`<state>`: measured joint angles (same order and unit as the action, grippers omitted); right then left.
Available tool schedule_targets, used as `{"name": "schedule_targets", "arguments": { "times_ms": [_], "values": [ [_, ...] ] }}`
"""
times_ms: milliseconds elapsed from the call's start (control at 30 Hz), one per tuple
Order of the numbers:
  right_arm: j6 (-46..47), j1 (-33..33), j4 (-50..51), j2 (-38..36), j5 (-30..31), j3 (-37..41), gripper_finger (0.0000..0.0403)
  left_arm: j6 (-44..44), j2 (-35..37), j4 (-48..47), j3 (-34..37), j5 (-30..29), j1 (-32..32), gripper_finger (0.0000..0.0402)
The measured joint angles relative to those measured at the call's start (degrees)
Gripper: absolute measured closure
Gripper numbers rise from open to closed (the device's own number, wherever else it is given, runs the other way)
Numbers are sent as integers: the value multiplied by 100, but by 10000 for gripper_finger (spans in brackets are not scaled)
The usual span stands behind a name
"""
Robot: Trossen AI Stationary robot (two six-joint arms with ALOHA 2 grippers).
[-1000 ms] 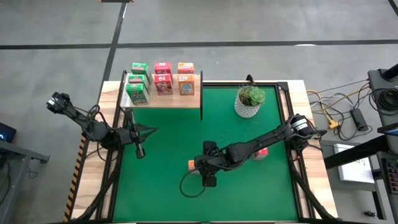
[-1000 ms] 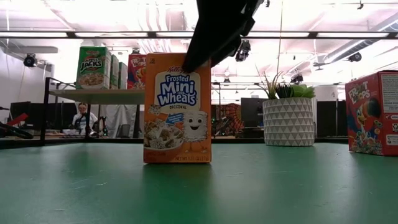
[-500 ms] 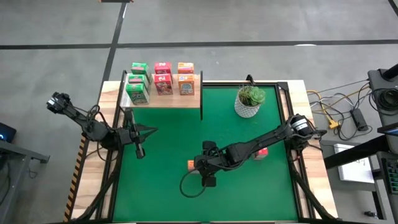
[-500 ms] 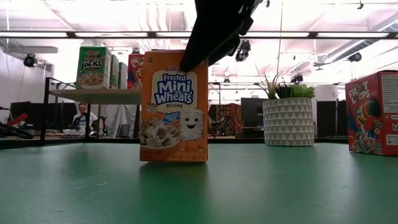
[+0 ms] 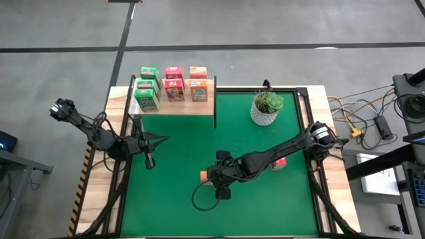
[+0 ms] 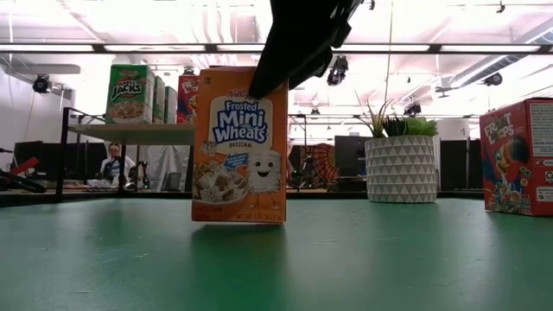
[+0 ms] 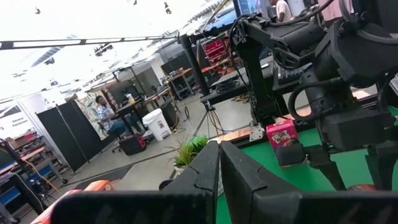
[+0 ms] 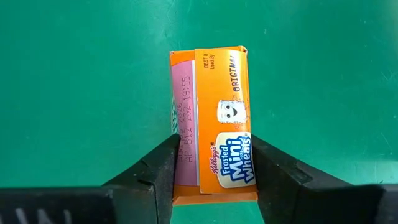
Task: Stack cereal on shelf
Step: Put the orange cereal box on the shelf aligned with other orange cereal boxes
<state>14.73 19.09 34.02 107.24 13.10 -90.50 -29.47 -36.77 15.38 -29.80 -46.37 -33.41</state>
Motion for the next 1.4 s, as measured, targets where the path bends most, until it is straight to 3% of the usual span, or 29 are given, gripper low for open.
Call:
{"name": "schedule_targets", "arguments": {
  "times_ms": [333,600,967,1400],
  "values": [
    [-280,-229,143,-567,-2,-121,241,0,0,2,0,0,0,402],
    [-1151,-816,899,-707,-3,-1220,242,0,-17,2,0,0,0,402],
    [-2825,-2007,933,-673,-18,-2293,242,0,-33,0,0,0,0,402],
    [-3258,-3266,839,-666,-1132,-2172,242,0,-33,1,0,0,0,402]
  ]
}}
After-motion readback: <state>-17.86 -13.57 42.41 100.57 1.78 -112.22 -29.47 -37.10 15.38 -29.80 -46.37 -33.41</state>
